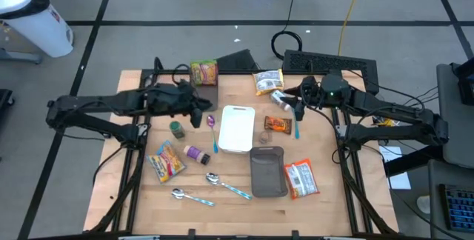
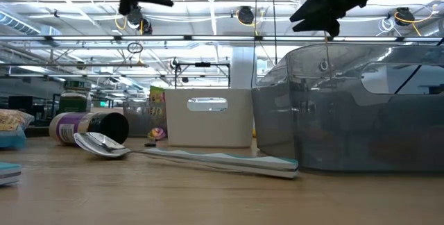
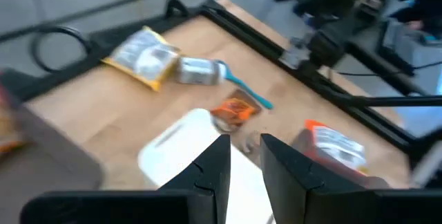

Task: Pick & Place Food Item
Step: Put the blue baby spoon into the bottom black bin

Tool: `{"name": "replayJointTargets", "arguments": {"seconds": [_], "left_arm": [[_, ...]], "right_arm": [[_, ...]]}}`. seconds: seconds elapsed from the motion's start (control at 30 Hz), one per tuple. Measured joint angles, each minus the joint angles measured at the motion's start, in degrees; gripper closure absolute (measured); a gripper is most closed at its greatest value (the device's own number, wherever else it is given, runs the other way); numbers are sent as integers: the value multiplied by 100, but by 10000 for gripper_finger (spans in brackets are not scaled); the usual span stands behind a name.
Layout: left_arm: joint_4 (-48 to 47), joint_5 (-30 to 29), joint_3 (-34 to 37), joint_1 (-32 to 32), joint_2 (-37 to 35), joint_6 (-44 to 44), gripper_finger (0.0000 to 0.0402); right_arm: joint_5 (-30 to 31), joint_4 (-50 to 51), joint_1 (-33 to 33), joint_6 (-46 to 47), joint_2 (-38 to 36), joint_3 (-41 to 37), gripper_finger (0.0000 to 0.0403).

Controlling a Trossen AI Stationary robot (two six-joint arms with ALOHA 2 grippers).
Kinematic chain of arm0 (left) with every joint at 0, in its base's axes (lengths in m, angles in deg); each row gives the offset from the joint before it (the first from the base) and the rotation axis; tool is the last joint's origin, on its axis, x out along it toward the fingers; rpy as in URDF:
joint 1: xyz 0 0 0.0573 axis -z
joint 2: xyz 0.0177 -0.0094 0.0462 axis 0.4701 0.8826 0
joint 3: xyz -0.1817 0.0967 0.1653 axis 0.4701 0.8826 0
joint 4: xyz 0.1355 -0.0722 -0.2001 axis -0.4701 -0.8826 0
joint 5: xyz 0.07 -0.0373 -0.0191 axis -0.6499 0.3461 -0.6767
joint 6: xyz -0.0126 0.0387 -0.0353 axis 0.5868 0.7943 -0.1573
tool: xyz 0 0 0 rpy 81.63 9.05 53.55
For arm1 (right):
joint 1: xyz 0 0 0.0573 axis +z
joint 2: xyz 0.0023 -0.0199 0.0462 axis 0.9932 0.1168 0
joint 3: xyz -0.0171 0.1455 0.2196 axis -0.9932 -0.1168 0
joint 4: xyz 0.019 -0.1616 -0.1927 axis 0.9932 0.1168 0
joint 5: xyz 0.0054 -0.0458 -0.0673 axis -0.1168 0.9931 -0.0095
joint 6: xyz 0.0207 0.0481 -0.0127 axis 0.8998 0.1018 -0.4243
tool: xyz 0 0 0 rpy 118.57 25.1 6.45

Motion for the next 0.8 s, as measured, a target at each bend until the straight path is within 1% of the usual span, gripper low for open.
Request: {"name": "replayJointTargets", "arguments": {"seconds": [0.1,0.2,0.3,0.47,0.6,0.7,0.8], "left_arm": [[334,561,242,-286,0,53,316],[295,905,273,-549,0,192,316],[354,912,273,-740,-2,359,316],[490,882,273,-987,-4,693,316],[459,899,273,-1191,-4,708,316],[463,1126,273,-1382,-4,688,315],[463,1553,273,-1576,-4,649,315]], "right_arm": [[180,-137,0,8,12,0,243],[182,-367,0,9,78,0,243],[182,-687,0,56,204,0,243],[163,-1308,0,395,599,0,243],[159,-1747,-22,644,910,0,243],[151,-1778,-150,825,1020,0,243],[122,-1660,-360,936,1033,-2,243]]}}
